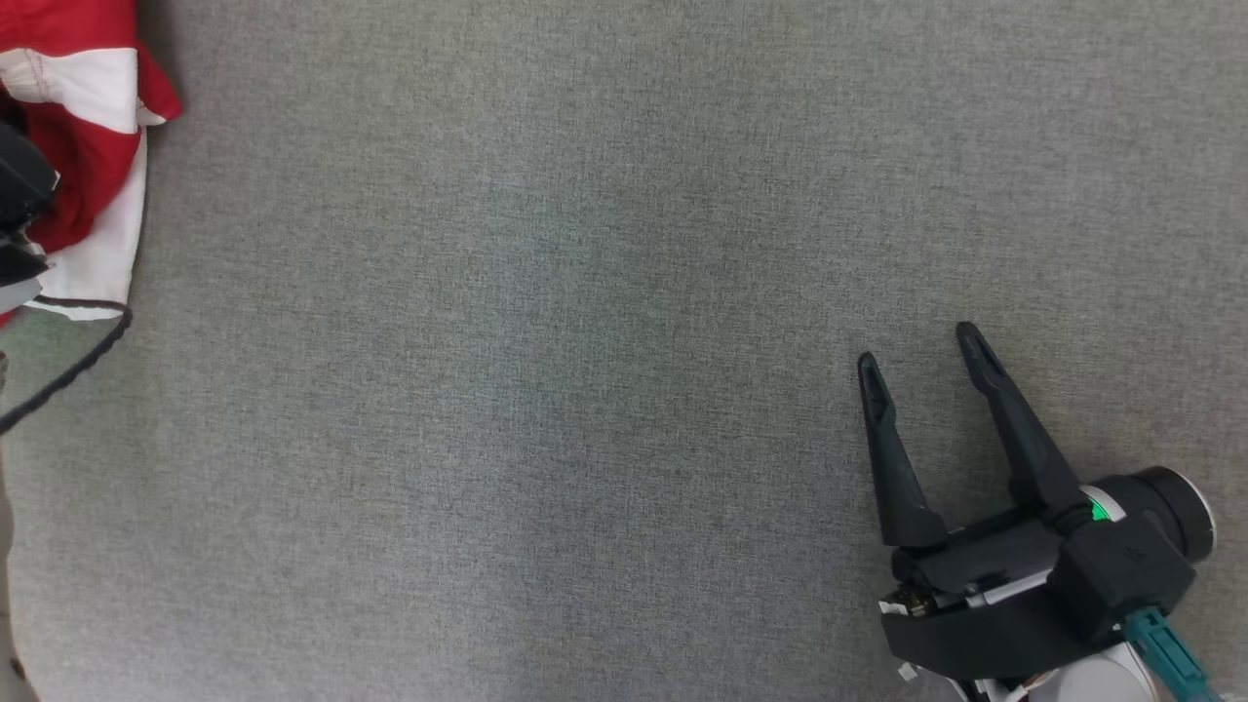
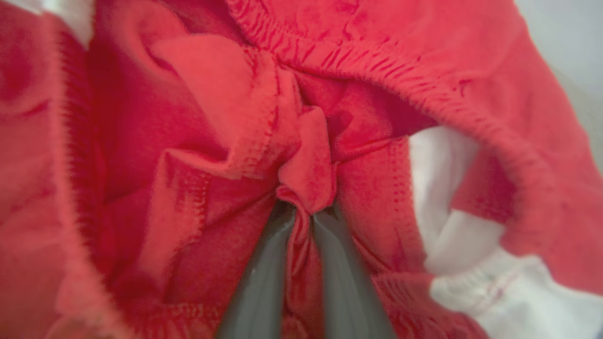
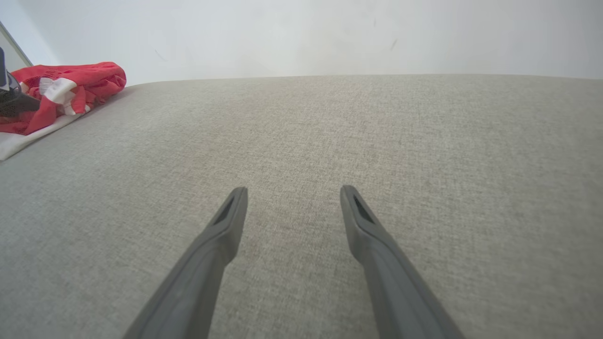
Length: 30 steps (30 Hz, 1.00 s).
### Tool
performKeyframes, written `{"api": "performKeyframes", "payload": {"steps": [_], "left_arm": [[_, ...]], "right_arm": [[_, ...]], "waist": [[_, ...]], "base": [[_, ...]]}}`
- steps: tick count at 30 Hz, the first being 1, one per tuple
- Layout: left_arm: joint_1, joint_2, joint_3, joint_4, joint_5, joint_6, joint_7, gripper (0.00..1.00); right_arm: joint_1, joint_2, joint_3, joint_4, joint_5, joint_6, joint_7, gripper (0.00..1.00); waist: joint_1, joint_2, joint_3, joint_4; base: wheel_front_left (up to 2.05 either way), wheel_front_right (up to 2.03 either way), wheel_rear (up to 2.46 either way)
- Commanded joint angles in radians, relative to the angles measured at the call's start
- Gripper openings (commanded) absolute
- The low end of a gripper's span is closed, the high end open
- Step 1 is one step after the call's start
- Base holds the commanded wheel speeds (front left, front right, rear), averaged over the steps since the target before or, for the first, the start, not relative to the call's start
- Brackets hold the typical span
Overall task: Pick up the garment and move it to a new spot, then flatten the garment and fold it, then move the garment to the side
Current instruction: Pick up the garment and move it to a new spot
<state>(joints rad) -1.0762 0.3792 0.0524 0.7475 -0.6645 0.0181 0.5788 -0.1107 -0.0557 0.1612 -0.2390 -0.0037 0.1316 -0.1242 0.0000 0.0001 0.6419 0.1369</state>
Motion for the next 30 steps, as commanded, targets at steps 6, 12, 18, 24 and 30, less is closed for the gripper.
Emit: {"api": "performKeyframes", "payload": {"steps": [6,12,18,24,30], "left_arm": [[0.073,0.02,0.001,-0.126,-0.003,0.024,0.051,0.0],[0.115,0.044,0.004,-0.27,-0.01,0.036,0.091,0.0],[0.106,0.049,-0.03,-0.406,0.002,0.037,0.139,0.0],[0.055,0.019,-0.1,-0.495,0.01,0.013,0.191,0.0],[-0.001,-0.055,-0.198,-0.547,-0.009,-0.033,0.241,0.0]], "right_arm": [[-0.033,0.005,0.017,0.063,0.028,-0.002,-0.026,1.0],[-0.041,0.006,0.016,0.129,0.076,-0.002,-0.064,1.0],[-0.028,0.006,0.015,0.199,0.142,-0.002,-0.102,1.0],[-0.015,0.006,0.004,0.25,0.198,-0.002,-0.129,1.0],[0.011,0.006,-0.018,0.276,0.23,-0.002,-0.141,1.0]], "waist": [[0.0,-0.0001,-0.076,0.016],[0.0,-0.0001,-0.188,0.017],[0.0,-0.0001,-0.313,0.001],[0.0,-0.0001,-0.422,-0.046],[0.0,-0.0001,-0.507,-0.119]], "base": [[0.0,0.0,0.0],[0.0,0.0,0.0],[0.0,0.0,0.0],[0.0,0.0,0.0],[0.0,0.0,0.0]]}}
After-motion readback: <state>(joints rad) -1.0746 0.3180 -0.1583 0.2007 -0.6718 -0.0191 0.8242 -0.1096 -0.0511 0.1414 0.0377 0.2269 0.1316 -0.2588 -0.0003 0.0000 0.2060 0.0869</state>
